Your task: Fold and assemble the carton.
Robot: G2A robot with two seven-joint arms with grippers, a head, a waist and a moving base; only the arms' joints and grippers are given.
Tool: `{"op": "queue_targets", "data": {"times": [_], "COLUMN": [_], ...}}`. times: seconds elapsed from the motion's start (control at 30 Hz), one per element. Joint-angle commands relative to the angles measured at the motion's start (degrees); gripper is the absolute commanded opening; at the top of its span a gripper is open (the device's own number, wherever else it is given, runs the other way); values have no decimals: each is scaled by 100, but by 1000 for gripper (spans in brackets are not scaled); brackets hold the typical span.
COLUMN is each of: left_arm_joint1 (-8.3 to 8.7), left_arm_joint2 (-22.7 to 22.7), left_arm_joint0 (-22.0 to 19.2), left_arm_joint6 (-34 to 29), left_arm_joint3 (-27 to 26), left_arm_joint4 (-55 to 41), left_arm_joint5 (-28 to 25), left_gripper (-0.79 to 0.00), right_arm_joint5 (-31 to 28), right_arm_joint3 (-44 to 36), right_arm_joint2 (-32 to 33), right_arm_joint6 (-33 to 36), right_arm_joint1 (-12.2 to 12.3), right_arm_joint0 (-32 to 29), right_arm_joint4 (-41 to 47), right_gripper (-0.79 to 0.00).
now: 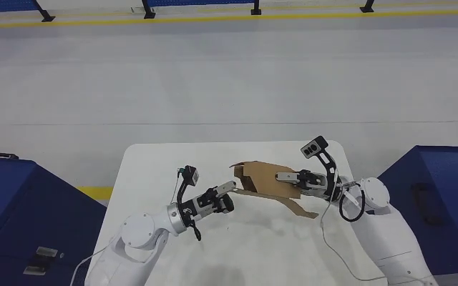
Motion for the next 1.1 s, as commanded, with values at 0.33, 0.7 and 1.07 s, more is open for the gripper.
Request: {"op": "queue_targets", "data": {"times": [0.33, 0.7, 1.07], "left_arm_joint1": [120, 156, 222], "left_arm_joint2": [-476, -720, -670], "left_arm_joint0": [-100, -132, -474], "left_arm_joint6": [-1035, -939, -1231], "left_arm_joint3": [-142, -270, -146], "left_arm_joint4": [-849, -668, -116], "left_arm_joint5": [1240, 823, 840], "left_gripper": [0, 0, 0], "right_arm_joint5": [673, 905, 1325], "right_arm_joint3": [-128, -370, 46], "right_arm_joint2": [398, 216, 396], "right_arm_joint6": [-519, -387, 954], "right_arm_joint1": [3, -7, 52], "right_arm_joint0": [9, -73, 81], "right_arm_joint4": [793, 644, 951], "right_gripper": [-785, -785, -785]}}
